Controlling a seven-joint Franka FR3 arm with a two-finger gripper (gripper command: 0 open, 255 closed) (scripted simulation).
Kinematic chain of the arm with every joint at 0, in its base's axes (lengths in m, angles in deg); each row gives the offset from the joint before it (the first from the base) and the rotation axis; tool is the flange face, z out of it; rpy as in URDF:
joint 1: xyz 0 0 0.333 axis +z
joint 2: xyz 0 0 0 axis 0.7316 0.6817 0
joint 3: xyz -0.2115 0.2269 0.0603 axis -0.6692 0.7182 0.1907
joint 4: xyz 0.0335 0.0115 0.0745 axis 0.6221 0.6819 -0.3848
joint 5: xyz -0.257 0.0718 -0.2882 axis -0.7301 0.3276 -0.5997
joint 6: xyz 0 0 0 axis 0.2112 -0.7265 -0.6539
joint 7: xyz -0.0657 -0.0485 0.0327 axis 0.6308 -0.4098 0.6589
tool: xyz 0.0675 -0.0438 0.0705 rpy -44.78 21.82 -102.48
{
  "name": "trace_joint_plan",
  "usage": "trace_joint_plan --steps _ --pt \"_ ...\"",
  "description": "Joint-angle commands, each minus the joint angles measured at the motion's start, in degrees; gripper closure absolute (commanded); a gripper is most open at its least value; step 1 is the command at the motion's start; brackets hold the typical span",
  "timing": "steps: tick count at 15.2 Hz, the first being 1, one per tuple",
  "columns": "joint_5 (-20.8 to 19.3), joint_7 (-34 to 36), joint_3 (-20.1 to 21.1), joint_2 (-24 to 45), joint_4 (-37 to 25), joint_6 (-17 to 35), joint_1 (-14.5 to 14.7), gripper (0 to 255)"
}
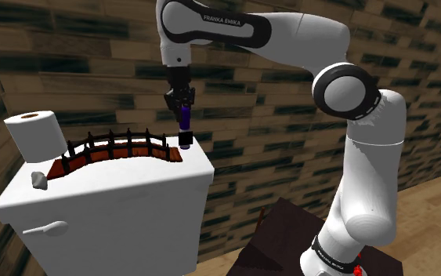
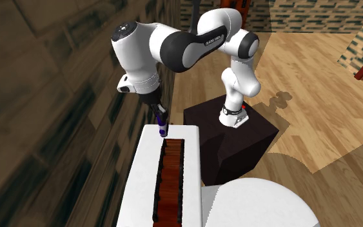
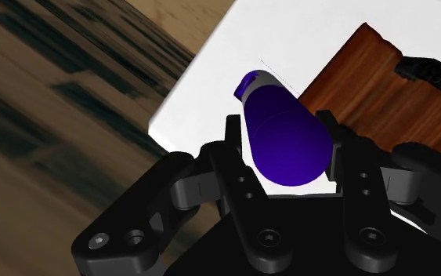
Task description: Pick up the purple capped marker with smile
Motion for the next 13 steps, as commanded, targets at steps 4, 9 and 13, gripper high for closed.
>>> trace_joint_plan --steps 4,9,13 --pt "-0.2 -0.1 -0.1 2.2 -7.0 -2.7 0.0 255" --pt "-0.5 0.1 0.0 5.3 -15.8 -8.4 0.3 255" --pt "-0.7 0.2 0.0 7.3 -20.7 -11.4 0.5 255"
